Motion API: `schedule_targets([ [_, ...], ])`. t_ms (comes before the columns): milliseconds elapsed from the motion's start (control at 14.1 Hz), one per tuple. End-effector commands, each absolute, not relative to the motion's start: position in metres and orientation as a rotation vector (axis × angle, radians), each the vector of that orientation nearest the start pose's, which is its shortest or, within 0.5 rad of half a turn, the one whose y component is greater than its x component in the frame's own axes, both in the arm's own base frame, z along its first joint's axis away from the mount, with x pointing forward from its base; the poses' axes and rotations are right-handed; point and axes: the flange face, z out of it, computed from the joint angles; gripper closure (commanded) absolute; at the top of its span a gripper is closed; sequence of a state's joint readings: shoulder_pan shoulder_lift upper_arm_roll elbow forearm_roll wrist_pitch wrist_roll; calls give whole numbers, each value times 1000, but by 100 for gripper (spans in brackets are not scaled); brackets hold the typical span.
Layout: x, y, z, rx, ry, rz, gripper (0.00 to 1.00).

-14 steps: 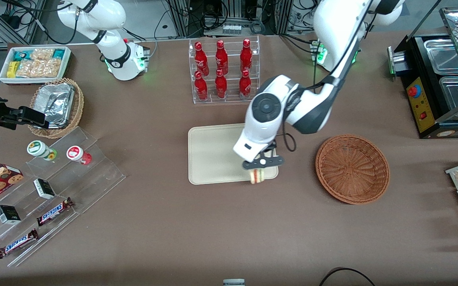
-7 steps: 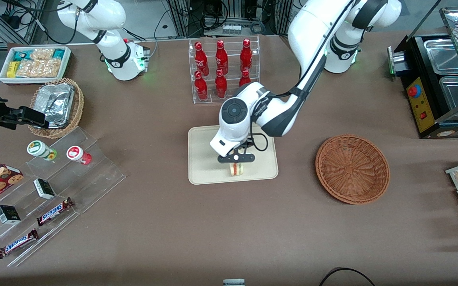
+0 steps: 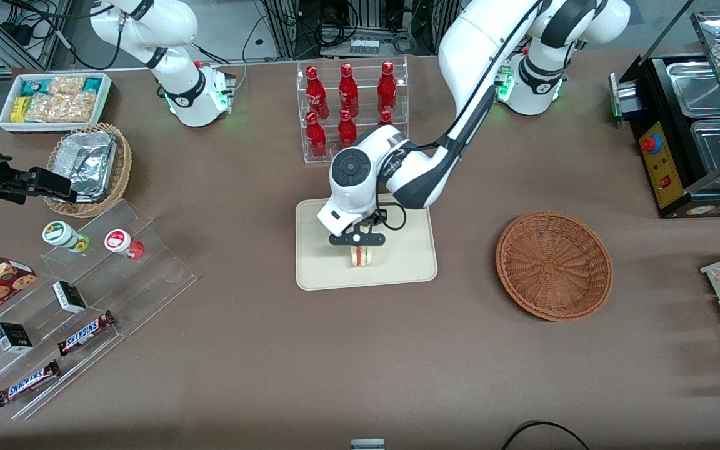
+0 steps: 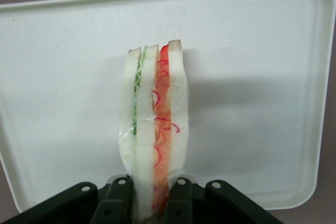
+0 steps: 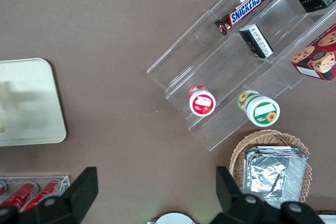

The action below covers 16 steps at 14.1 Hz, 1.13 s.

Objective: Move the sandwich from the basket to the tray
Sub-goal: 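Lower the sandwich onto the cream tray and open the left gripper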

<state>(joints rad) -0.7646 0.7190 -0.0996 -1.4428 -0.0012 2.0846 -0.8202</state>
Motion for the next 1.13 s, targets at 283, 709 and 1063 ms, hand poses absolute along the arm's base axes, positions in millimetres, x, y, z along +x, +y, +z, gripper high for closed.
schedule_targets([
  [283, 455, -533, 230, -3111, -13, 160, 92],
  [709, 463, -530, 258, -3125, -20, 128, 0],
  [1063, 487, -506, 334, -3140, -99, 94, 0],
])
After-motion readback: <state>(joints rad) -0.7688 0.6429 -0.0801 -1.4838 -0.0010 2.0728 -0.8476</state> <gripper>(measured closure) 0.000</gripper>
